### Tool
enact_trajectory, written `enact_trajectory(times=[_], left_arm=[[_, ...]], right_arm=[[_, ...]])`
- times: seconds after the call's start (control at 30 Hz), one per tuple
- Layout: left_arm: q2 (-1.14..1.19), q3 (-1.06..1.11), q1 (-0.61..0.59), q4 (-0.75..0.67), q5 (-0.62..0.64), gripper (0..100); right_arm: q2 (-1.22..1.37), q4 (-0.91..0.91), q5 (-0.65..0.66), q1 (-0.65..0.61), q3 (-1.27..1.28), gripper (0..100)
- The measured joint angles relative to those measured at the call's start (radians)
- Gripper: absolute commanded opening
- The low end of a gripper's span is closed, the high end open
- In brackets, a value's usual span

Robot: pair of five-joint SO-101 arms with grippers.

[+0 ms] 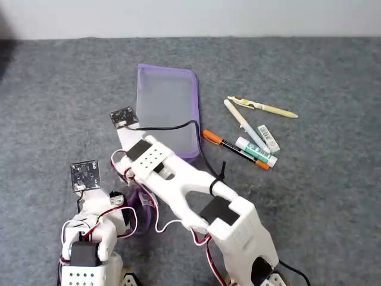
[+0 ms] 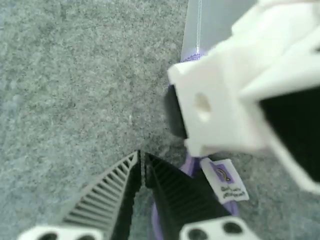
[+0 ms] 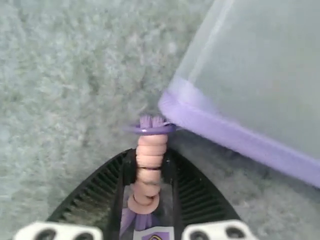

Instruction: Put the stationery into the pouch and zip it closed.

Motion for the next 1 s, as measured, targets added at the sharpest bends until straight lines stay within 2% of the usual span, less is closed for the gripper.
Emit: enact_trajectory(times=[0.3, 0.47, 1.0], left_arm=[[0.0, 0.0, 0.0, 0.0, 0.0, 2], [0.0, 0.0, 0.0, 0.0, 0.0, 2], [0.0, 0.0, 0.0, 0.0, 0.0, 2]], right_arm=[[-0.089, 0.19, 0.012, 0.101, -0.002, 0.9], [-0.172, 0.29, 0.029, 0.114, -0.002, 0.9], [-0.204, 0.385, 0.032, 0.114, -0.002, 0.9]])
